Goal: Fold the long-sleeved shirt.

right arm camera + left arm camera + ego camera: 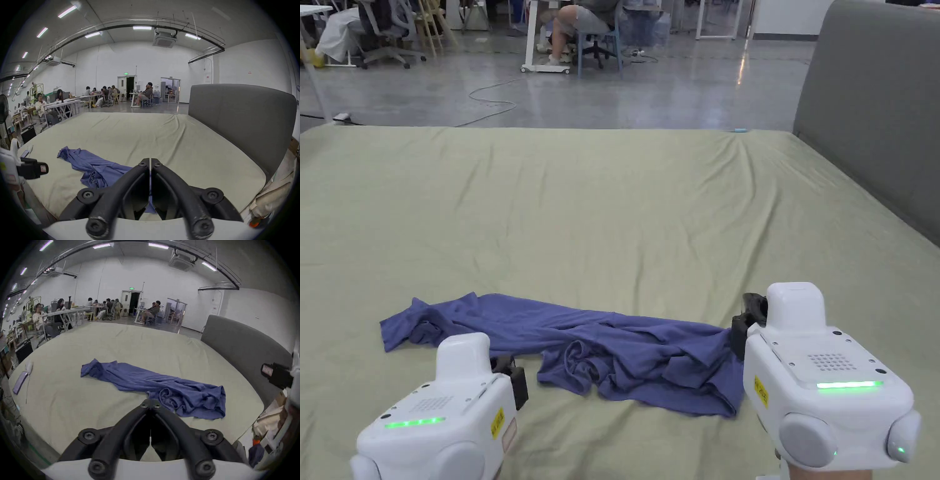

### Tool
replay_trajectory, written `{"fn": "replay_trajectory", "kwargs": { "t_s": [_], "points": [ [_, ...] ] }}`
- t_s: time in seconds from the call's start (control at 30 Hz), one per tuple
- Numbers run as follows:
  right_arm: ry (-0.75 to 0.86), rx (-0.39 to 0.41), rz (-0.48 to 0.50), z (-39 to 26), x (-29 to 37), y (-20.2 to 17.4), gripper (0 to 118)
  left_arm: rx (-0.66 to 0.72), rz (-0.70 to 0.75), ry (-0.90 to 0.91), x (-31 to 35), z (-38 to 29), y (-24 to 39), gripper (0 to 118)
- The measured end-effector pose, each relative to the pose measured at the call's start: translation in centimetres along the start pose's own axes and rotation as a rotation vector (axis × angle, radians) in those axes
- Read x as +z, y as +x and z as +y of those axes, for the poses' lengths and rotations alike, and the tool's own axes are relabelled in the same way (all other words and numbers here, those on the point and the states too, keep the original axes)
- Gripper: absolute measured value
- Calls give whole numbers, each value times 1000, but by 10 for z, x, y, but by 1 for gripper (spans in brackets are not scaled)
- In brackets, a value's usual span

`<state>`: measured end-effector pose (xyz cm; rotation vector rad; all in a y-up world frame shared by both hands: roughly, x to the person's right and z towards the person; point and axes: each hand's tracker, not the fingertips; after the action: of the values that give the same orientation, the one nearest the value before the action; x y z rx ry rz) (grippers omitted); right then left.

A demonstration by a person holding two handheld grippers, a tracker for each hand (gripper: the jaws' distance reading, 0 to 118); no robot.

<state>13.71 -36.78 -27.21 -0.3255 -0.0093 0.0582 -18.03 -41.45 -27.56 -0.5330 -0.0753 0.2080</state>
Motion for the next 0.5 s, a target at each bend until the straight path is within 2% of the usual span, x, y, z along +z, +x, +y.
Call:
{"fn": "replay_trajectory", "kwargs": {
  "t_s": [0.1, 0.17, 0.2, 0.23, 0.27, 0.3, 0.37, 0.4, 0.5],
  "points": [
    [-8, 13, 5, -2, -2, 2, 0, 12, -31, -27, -19, 28, 2, 0],
    [-15, 16, 1, -5, -6, 5, 0, -52, -77, -142, -44, 46, 6, 0],
    [-22, 13, -1, -7, -9, 7, 0, -65, -76, -195, -62, 51, 8, 12],
    [-30, 9, -3, -8, -11, 8, 0, -67, -72, -216, -76, 52, 9, 48],
    [-40, 1, -6, -10, -14, 9, 0, -82, -70, -256, -95, 52, 11, 48],
    [-50, -6, -7, -13, -18, 11, 0, -113, -72, -319, -116, 49, 13, 59],
    [-66, -12, -10, -16, -23, 13, 0, -176, -45, -483, -151, 34, 20, 100],
    [-74, -12, -14, -18, -26, 15, 0, -202, -56, -526, -166, 23, 23, 108],
    [-91, -15, -19, -20, -33, 19, 0, -255, 37, -579, -204, -5, 32, 108]
  ]
}}
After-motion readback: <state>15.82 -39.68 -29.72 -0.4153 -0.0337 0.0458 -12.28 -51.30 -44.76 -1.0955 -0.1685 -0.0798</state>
